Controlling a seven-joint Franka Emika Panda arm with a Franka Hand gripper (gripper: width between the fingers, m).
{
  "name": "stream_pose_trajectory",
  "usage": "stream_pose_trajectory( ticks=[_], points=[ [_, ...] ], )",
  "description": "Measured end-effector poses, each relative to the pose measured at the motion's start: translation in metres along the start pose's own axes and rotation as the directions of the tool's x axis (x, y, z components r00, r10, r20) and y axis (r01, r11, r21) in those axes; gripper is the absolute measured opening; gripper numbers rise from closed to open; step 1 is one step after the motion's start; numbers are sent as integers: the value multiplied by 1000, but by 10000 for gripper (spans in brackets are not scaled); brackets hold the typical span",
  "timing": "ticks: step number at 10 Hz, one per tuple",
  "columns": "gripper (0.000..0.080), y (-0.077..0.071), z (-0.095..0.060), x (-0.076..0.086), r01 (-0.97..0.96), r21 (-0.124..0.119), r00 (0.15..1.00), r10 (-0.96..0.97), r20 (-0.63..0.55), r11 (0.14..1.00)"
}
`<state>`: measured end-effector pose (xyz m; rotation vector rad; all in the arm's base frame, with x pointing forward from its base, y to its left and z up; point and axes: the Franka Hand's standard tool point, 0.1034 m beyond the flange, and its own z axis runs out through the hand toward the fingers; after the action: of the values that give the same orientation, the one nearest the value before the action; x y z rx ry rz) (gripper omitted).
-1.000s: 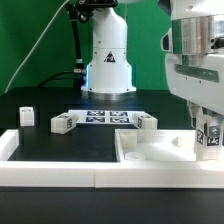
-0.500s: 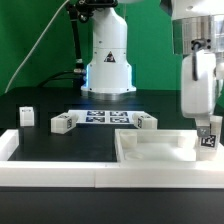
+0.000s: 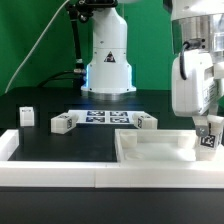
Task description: Assemble one leg
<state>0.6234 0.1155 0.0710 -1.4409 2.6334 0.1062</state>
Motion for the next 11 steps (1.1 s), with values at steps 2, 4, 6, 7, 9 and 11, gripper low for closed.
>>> stream_pose_trajectory(
  ticks=[2, 4, 6, 7, 9, 11],
  points=[
    [331, 0, 0, 0, 65, 0, 998, -65, -1, 998],
    [524, -1, 0, 1, 123, 0, 992, -123, -1, 992],
    [621, 0, -1, 0, 276, -6, 961, -276, -3, 961],
    [643, -1, -1, 0, 364, -5, 931, -364, -3, 931],
    [649, -1, -1, 0, 586, -13, 810, -586, -9, 810],
    [649, -2, -2, 2, 764, -48, 643, -766, -20, 643]
  ],
)
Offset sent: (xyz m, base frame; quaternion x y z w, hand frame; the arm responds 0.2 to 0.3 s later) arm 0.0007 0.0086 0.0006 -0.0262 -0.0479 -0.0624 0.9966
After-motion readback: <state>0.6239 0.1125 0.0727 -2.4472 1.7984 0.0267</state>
